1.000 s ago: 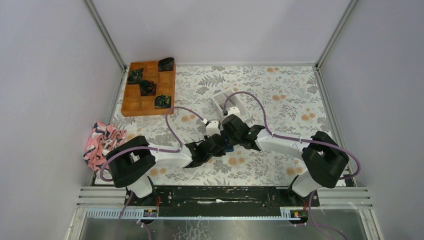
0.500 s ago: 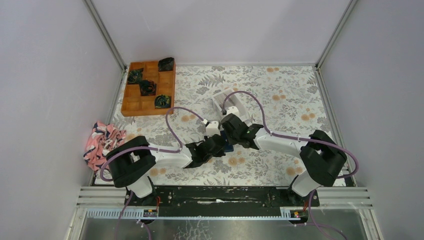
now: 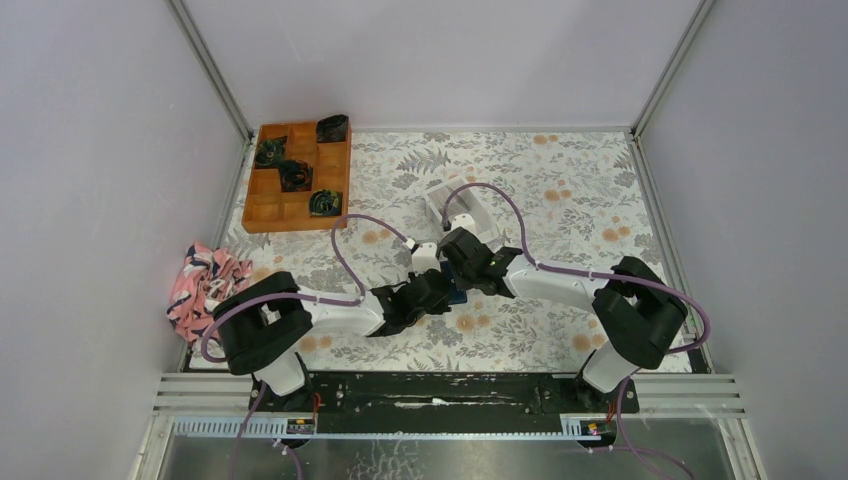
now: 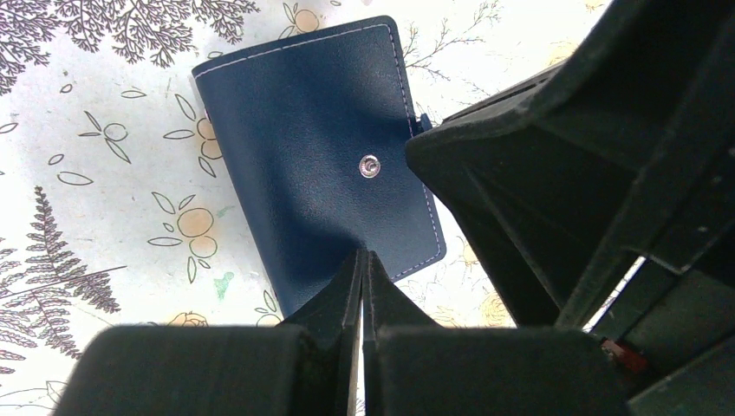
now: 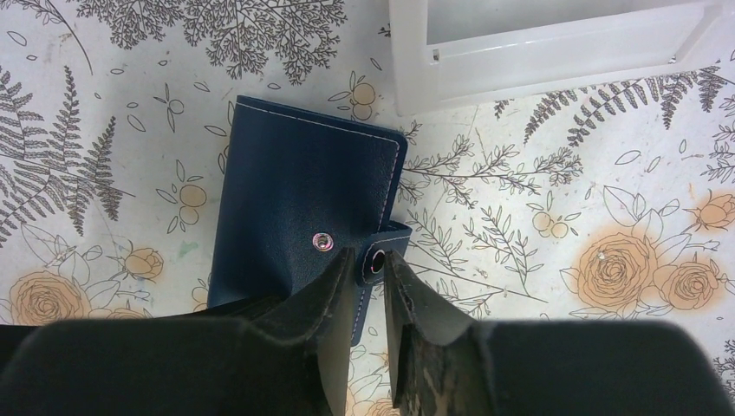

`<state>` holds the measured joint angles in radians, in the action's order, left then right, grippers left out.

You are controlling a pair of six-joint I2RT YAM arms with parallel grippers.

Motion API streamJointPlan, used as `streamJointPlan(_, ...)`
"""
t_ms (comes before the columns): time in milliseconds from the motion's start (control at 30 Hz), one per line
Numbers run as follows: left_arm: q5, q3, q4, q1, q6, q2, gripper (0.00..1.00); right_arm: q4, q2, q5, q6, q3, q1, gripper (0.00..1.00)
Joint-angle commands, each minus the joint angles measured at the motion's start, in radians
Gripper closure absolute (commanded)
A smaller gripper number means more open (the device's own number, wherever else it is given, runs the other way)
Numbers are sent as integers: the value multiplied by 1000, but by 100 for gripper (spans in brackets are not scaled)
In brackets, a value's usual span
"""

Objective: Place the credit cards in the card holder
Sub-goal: Close the card holder at the center of the board.

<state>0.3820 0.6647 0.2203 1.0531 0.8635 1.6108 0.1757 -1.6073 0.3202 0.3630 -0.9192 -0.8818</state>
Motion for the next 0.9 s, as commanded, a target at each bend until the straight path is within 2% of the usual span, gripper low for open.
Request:
streamJointPlan(0,20,-18,12,4,9,18,100,-1,0,3,-6,-44,-3,76)
streamJointPlan(267,17,-21,18,4,12,23,100,-6,16,-2,-6,-51,-11,71)
streamJointPlan(633,14,-27,24,5,15,21,100,5,-3,-3,-4,-63,-16,75)
streamJointPlan(867,12,-29,24,6,16,18,100,11,-10,-1,-1,-60,-17,74)
